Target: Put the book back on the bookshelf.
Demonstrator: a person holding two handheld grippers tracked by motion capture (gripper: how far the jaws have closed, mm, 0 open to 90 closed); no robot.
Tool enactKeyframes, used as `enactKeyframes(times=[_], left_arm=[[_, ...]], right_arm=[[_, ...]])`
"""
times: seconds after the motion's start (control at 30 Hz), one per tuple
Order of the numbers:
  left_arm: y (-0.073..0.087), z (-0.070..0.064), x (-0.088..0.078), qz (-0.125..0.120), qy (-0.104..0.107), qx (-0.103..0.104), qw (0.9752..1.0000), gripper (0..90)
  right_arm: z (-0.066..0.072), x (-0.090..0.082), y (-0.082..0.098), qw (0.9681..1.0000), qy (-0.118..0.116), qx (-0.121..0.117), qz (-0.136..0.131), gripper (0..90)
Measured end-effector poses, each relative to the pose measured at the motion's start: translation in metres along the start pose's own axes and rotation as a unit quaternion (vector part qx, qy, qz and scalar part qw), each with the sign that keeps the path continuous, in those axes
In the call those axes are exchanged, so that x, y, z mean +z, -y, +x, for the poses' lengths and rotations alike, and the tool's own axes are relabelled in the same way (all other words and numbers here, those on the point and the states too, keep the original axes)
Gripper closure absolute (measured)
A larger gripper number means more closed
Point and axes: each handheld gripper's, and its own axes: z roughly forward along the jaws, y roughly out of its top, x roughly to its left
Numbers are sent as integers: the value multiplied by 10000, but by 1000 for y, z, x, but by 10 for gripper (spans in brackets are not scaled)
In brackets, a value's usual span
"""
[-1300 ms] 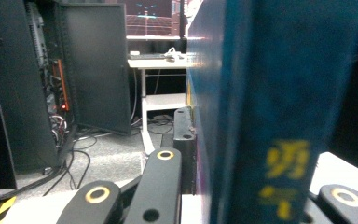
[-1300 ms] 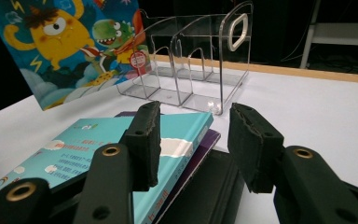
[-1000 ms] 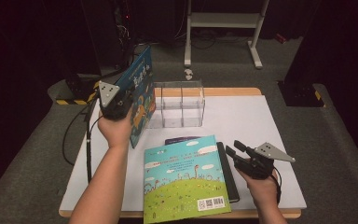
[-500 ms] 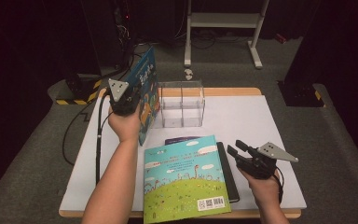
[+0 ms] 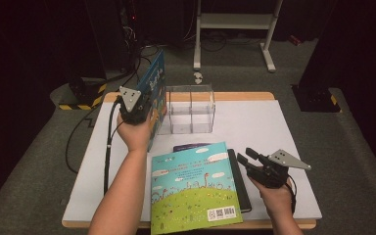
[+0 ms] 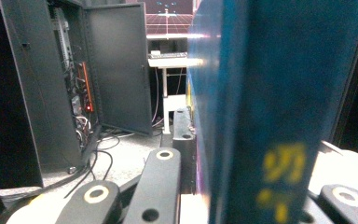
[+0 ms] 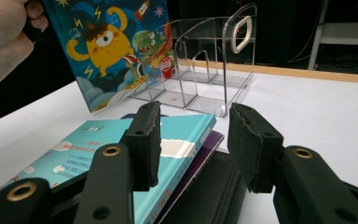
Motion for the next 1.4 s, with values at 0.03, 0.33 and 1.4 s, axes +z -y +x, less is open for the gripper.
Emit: enactKeyframes(times=[0.03,0.33,1.4], left_arm=[[0,0,-1,24,5,33,10000,819],[-2,8,-10,160,-69,172,9997,794],[7,2,-1,117,-589,603,9964,802]], right_arm=[[0,1,0,10000,-7,-9,13,538],[3,3,1,10000,-27,-45,37,536],[8,3,1,9999,-112,-73,40,536]])
